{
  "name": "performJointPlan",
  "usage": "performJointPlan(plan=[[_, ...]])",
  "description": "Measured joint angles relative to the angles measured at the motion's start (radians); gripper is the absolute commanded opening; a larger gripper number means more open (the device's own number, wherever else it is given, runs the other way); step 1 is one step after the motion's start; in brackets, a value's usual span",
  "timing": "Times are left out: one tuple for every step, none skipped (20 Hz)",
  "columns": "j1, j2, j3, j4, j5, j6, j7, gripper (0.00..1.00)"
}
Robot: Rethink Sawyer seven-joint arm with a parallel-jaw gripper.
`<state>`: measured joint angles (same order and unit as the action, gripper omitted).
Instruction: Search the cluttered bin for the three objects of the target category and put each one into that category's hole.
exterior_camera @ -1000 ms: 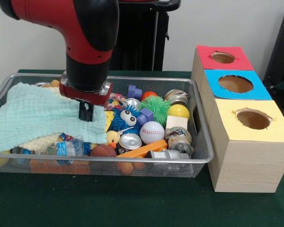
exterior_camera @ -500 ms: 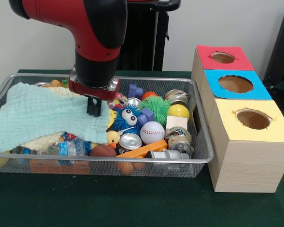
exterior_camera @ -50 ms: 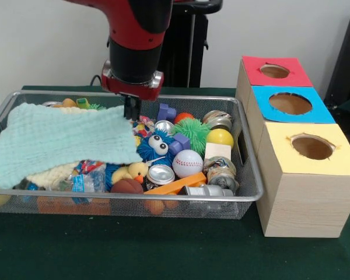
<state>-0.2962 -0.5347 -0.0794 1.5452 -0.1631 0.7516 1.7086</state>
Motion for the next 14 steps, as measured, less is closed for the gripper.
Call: performJointPlan(plan=[[0.005,-0.003,0.000,0.006,0.001,0.000,0.000,0.00],[0.009,-0.005,0.000,0.012,0.002,0.000,0.000,0.00],[0.014,-0.008,0.000,0.019,0.003,0.000,0.000,0.00],[0.016,-0.008,0.000,0.023,0.005,0.000,0.000,0.00],[0.019,-0.008,0.000,0.028,0.008,0.000,0.000,0.00],[0.021,-0.008,0.000,0.035,0.013,0.000,0.000,0.00],[0.023,-0.008,0.000,0.043,0.021,0.000,0.000,0.00],[0.025,-0.007,0.000,0.049,0.031,0.000,0.000,0.00],[0.025,-0.007,0.001,0.051,0.035,0.000,0.000,0.00],[0.026,-0.008,0.001,0.053,0.040,0.000,0.000,0.00],[0.026,-0.007,0.002,0.055,0.047,0.000,0.000,0.00],[0.027,-0.007,0.002,0.055,0.052,0.000,0.000,0.00],[0.029,-0.007,0.002,0.055,0.060,0.000,0.000,0.00],[0.031,-0.007,0.002,0.055,0.061,0.000,0.000,0.00]])
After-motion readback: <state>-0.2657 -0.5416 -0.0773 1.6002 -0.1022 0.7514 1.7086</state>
